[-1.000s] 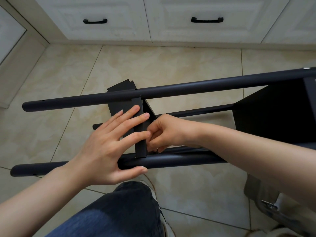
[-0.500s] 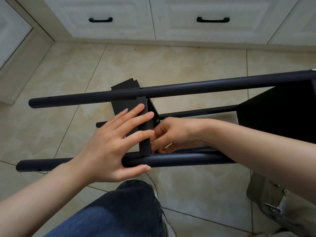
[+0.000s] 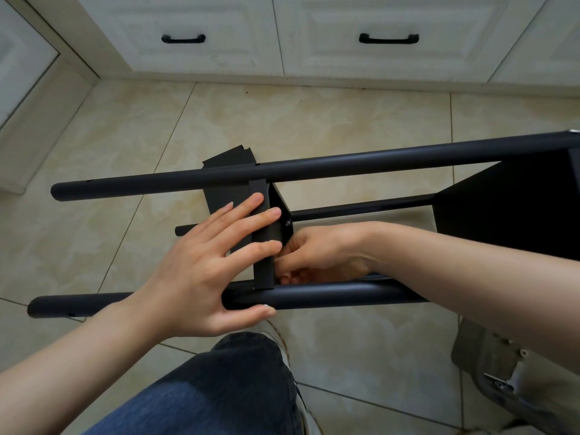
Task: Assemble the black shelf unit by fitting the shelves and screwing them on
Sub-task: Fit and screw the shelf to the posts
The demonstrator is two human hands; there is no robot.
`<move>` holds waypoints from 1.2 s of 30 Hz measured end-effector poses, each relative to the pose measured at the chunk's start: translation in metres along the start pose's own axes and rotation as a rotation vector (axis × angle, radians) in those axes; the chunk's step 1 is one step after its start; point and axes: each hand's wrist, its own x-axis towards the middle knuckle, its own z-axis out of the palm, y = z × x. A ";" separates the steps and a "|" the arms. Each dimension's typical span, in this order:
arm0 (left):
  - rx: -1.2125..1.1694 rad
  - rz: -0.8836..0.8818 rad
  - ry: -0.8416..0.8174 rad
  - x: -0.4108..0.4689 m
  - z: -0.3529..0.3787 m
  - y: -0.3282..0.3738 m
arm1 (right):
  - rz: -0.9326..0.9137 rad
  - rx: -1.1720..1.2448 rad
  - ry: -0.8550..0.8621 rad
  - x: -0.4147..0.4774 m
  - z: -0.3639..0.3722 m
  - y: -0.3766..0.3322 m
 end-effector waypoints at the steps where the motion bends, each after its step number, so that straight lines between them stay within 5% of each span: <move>1: -0.001 0.000 0.000 0.000 0.000 0.000 | -0.003 -0.002 -0.005 0.000 -0.001 0.000; 36: -0.011 0.019 0.008 -0.001 0.002 -0.003 | 0.027 0.083 -0.050 0.003 -0.007 0.005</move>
